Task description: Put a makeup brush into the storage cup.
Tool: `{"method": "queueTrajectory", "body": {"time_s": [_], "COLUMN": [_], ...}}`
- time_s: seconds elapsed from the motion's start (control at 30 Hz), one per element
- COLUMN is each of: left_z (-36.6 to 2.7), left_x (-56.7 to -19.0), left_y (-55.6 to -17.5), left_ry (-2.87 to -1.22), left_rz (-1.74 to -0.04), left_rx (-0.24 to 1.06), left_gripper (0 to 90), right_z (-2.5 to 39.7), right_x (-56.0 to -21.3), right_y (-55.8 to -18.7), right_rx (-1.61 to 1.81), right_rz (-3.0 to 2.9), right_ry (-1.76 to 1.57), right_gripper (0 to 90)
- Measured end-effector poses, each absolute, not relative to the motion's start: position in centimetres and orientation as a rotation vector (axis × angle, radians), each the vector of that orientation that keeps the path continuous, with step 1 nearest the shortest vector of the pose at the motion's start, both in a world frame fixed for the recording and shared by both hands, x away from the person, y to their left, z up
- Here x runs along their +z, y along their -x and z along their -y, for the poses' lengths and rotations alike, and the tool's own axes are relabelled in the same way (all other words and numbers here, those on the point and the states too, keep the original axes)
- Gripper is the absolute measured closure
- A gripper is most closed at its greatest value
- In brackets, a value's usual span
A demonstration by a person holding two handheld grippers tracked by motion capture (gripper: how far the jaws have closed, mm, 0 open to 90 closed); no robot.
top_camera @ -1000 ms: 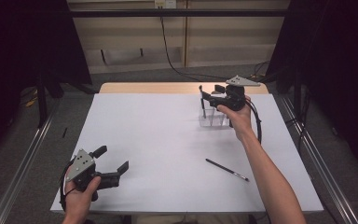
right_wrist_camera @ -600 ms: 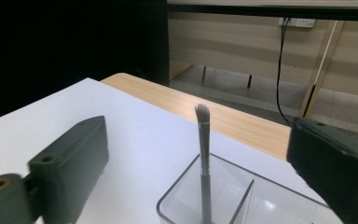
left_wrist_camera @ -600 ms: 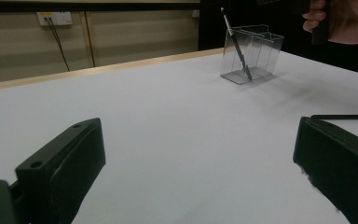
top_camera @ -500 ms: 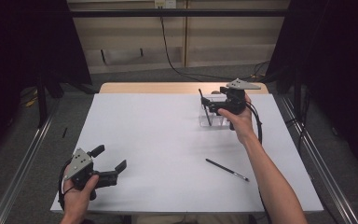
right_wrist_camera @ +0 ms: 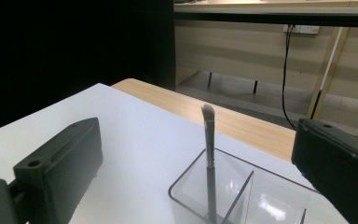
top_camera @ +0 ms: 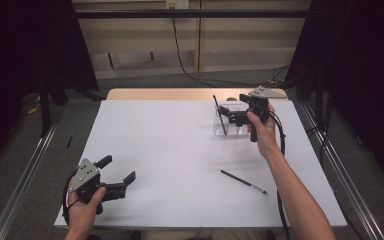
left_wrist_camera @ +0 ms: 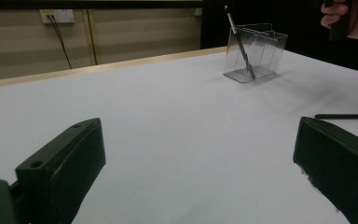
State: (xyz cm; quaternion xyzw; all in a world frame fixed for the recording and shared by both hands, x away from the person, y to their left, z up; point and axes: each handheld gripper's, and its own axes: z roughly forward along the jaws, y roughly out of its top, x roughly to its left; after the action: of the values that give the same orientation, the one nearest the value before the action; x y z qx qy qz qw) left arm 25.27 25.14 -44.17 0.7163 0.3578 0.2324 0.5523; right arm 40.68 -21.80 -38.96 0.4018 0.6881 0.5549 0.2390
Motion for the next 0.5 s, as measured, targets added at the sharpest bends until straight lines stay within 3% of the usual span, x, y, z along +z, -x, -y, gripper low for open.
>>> {"method": "queueTrajectory", "body": {"time_s": [0.5], "left_z": [-25.3], "left_x": [-44.1], "left_y": [-25.3], "left_ry": [-1.685], "left_rz": [-0.842], "left_rx": [0.551], "left_gripper": [2.2], "right_z": [23.0], "right_x": [-38.8], "right_y": [-38.4], "right_rx": [1.535], "right_rz": [-1.871], "right_ry": [-1.109], "right_gripper": [1.3]}}
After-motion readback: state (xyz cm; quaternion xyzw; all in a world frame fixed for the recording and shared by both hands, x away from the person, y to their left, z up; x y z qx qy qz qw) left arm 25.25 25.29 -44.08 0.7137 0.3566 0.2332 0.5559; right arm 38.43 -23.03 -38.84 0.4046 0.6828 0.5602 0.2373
